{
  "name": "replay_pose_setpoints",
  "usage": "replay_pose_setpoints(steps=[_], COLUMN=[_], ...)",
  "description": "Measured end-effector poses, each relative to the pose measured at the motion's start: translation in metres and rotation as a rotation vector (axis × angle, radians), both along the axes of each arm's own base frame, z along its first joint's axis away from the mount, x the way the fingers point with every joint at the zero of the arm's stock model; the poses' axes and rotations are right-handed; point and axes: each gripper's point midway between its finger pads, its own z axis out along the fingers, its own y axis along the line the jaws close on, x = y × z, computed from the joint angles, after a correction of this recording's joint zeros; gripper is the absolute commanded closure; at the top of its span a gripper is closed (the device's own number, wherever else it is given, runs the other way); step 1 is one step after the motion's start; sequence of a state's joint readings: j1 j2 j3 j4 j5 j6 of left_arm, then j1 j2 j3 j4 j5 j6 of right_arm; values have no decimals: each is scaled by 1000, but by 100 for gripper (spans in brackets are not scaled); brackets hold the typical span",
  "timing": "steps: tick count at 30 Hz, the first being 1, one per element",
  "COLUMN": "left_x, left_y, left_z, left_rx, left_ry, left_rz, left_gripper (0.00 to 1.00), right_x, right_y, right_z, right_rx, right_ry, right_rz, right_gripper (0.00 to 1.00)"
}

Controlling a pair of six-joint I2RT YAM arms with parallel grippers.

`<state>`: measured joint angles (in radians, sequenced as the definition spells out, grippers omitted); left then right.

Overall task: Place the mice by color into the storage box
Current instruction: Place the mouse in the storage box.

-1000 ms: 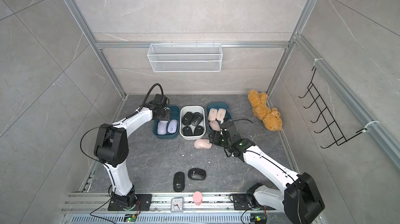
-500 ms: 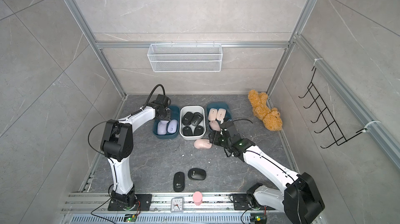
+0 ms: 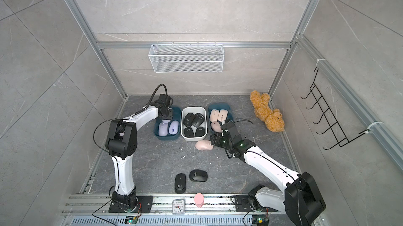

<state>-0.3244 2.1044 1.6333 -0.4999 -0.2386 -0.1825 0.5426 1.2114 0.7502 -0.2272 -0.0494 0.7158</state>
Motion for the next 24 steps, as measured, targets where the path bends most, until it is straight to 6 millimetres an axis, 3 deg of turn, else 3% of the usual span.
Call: replay_pose_setpoints(steps=[6, 13, 24], left_x=[0, 1, 1], left_y=[1, 2, 1], left_z=[-14, -14, -10], left_rx=[9, 8, 2], left_ry=[25, 25, 19], left_rz=[1, 3, 2], left_gripper=[40, 29, 29], right_x=[0, 0, 0], right_y=[0, 0, 0], right_z=[-3, -4, -5], right_rx=[-4, -3, -3], right_ry=[7, 12, 15], right_rz=[0, -3, -5], right_gripper=[35, 35, 35])
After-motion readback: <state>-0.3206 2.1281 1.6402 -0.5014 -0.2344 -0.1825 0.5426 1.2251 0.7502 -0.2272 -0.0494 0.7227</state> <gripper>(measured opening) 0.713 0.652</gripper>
